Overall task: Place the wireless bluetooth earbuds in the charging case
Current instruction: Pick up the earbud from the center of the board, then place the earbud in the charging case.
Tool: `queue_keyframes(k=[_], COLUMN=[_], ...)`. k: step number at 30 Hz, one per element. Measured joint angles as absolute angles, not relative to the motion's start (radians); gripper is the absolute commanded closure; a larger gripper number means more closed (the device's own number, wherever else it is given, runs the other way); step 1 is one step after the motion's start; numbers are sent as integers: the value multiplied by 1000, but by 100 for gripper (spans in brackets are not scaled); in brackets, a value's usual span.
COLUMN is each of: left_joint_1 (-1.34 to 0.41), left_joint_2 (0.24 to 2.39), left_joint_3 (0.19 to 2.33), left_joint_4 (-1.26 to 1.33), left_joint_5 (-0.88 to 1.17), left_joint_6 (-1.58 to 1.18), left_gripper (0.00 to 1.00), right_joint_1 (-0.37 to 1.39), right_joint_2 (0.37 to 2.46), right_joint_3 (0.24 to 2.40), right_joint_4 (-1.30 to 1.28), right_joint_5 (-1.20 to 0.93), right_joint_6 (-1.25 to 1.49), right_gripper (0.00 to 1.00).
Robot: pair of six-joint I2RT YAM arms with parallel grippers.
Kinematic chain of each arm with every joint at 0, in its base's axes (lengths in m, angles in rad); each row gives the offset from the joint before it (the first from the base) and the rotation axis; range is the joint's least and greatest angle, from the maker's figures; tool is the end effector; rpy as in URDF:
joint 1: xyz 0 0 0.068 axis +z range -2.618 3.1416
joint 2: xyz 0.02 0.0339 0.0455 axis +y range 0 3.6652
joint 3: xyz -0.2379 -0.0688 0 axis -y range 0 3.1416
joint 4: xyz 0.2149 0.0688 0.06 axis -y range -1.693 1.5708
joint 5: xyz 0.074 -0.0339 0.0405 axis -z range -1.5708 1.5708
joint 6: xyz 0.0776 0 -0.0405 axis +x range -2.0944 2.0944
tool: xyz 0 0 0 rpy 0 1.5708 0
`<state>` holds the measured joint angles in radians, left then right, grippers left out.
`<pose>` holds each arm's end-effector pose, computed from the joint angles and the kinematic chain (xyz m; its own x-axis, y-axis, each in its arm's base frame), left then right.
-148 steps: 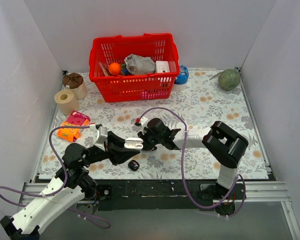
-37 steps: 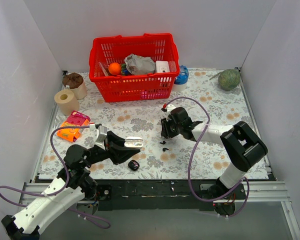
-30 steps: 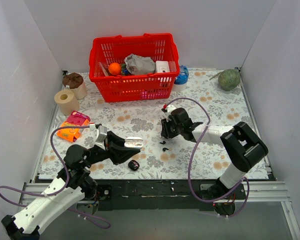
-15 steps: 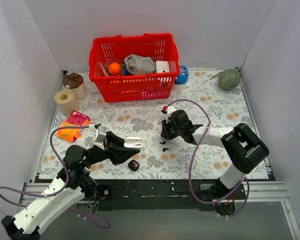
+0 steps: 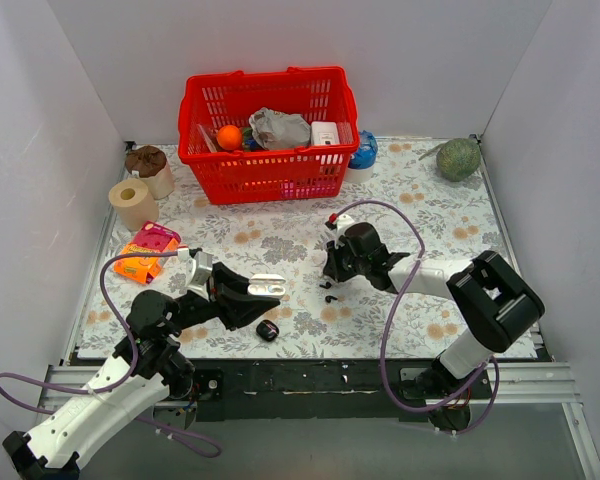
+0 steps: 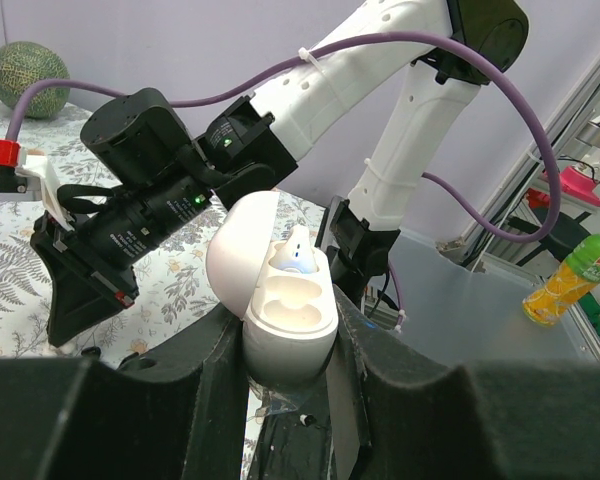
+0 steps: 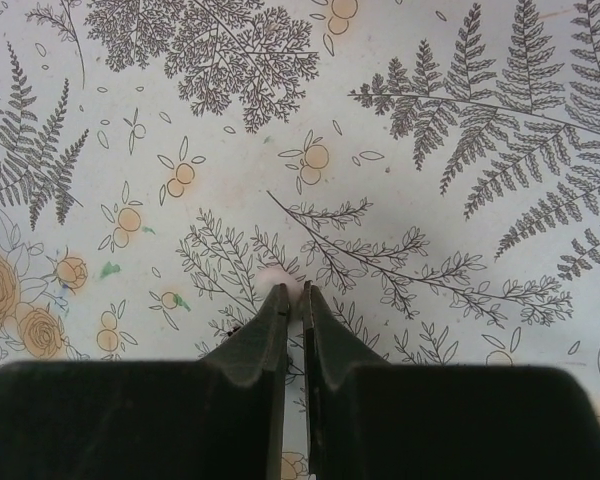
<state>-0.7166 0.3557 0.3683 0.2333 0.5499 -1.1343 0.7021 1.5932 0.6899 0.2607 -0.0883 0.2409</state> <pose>0.0843 -0.1272 0.2932 -0.7763 -0.3485 -0.5253 0.5647 -0.0139 -0.8252 0.2449 0.2161 0.1290 -0.6107 -0.2053 -0.7648 -0.5679 0.7866 0.2423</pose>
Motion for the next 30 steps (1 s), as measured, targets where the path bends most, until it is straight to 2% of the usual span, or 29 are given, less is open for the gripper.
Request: queue_keyframes(k=[12, 18, 24, 30], left_joint_1=[-717, -717, -717, -717], left_joint_2=[350, 355, 406, 504], left_joint_3=[368, 368, 368, 369], left_joint_4=[233, 239, 268, 376], left_joint_5=[549, 541, 530, 513], left_joint_6=[-1134, -1131, -1112, -1093], left_gripper=[100, 100, 100, 100], right_joint_1=[715, 721, 744, 785], right_joint_2=[1469, 1269, 1000, 819], right_joint_3=[637, 653, 798, 966], right_joint_4=[158, 29, -145, -328], right_joint_5=[-83, -62, -88, -208], right_joint_6=[278, 277, 213, 137], right_gripper=[99, 99, 99, 99])
